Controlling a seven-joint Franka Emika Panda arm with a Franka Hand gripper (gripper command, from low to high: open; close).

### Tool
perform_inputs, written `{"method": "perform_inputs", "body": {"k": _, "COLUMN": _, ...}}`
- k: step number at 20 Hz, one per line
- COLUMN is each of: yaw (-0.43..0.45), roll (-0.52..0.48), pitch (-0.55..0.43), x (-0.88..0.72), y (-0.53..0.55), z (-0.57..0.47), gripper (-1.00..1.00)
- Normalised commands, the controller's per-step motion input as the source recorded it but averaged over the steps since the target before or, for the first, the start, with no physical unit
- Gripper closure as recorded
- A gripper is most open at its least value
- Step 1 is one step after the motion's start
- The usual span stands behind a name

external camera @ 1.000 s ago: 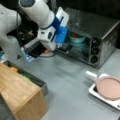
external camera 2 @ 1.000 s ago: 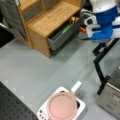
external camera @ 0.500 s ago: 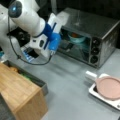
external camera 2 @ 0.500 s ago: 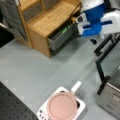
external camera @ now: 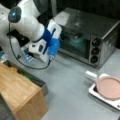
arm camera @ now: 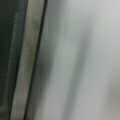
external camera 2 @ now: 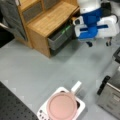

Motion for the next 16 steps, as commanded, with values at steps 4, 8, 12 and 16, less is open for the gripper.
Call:
{"method": "perform_inputs", "body": {"k": 4, "yaw": 0.019, "roll": -0.024, "pitch": -0.077, "x": -0.02, "y": 0.15, "z": 0.07, "gripper": -1.00}}
{"method": "perform_inputs", "body": {"k": 8, "yaw": 0.002, "roll": -0.021, "pitch": -0.054, "x": -0.02, "y": 0.11, "z": 0.15, "gripper": -1.00}}
{"method": "perform_inputs", "body": {"k": 12, "yaw": 0.003, "roll": -0.036, "pitch": 0.000, "x": -0.02, "y": 0.10, "z": 0.11, "gripper": -1.00}}
{"method": "perform_inputs", "body": {"k": 16, "yaw": 0.008, "roll": -0.051, "pitch": 0.045, "x": 0.01, "y": 0.08, "z": 0.11, "gripper": -1.00}}
